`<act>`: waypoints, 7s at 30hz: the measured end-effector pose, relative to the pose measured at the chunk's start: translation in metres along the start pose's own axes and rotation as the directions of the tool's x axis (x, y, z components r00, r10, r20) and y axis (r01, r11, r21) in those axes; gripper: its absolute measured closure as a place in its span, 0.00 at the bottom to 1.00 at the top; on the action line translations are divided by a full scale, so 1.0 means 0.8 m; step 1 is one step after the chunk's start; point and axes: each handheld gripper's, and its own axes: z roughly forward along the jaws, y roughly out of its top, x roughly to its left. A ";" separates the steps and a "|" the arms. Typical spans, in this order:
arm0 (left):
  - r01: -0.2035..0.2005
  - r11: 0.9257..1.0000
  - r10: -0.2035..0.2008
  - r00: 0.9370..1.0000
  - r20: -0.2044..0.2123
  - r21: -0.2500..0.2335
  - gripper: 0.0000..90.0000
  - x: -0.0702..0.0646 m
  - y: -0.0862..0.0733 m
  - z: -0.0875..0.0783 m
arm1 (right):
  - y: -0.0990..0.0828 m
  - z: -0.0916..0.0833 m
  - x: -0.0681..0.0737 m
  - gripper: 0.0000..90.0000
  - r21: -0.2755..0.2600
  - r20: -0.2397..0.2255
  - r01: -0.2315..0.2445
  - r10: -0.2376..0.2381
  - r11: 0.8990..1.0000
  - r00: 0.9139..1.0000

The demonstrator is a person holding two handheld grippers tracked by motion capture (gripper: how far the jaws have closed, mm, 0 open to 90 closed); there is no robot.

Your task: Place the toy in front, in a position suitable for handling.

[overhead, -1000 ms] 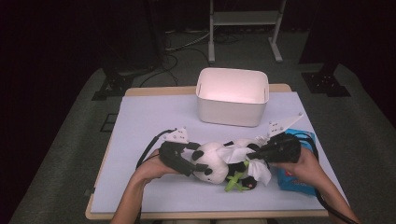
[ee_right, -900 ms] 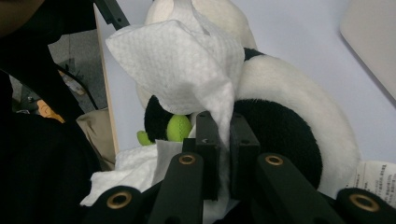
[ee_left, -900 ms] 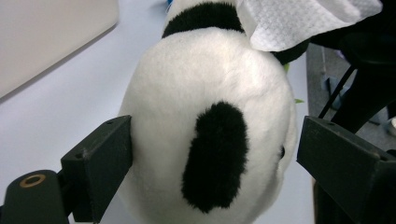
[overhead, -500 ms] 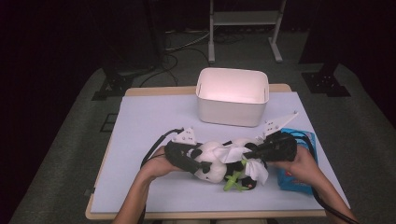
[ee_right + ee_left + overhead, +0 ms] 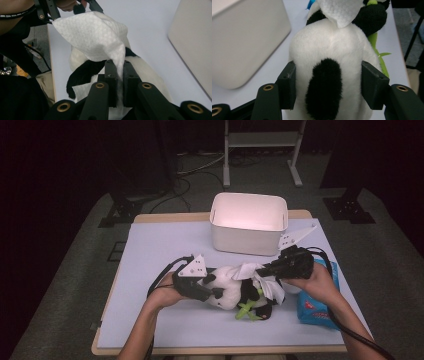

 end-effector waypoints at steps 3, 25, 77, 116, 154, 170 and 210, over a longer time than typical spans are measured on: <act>-0.009 1.000 0.009 1.000 -0.001 -0.004 0.43 0.003 -0.002 -0.004 | 0.000 0.002 -0.005 0.93 0.002 -0.005 -0.015 0.015 1.000 1.000; 0.334 0.941 -0.339 0.926 0.165 0.060 0.03 0.017 -0.041 0.007 | -0.043 0.020 0.024 0.94 0.044 -0.068 -0.011 0.014 0.999 0.998; 0.303 0.953 -0.297 0.943 0.147 -0.019 0.11 0.023 -0.043 0.004 | -0.032 0.014 0.012 0.93 0.035 -0.043 -0.033 0.035 0.999 0.998; 0.216 0.974 -0.226 0.955 0.190 0.074 0.20 0.005 -0.049 0.009 | -0.056 -0.022 0.025 0.93 0.072 -0.003 0.001 0.000 0.997 1.000; 0.074 0.992 -0.071 0.997 -0.028 0.102 0.34 0.000 -0.036 0.010 | -0.048 0.013 0.016 0.93 0.067 -0.006 0.010 -0.010 0.998 1.000; 0.115 0.992 -0.116 0.993 0.018 0.054 0.29 -0.006 -0.038 0.009 | -0.031 0.022 0.016 0.93 0.080 -0.019 0.026 -0.024 0.996 1.000; 0.191 0.980 -0.195 0.976 0.098 0.050 0.21 -0.007 -0.041 0.008 | -0.022 0.039 0.029 0.92 0.068 -0.065 0.076 -0.071 0.995 0.995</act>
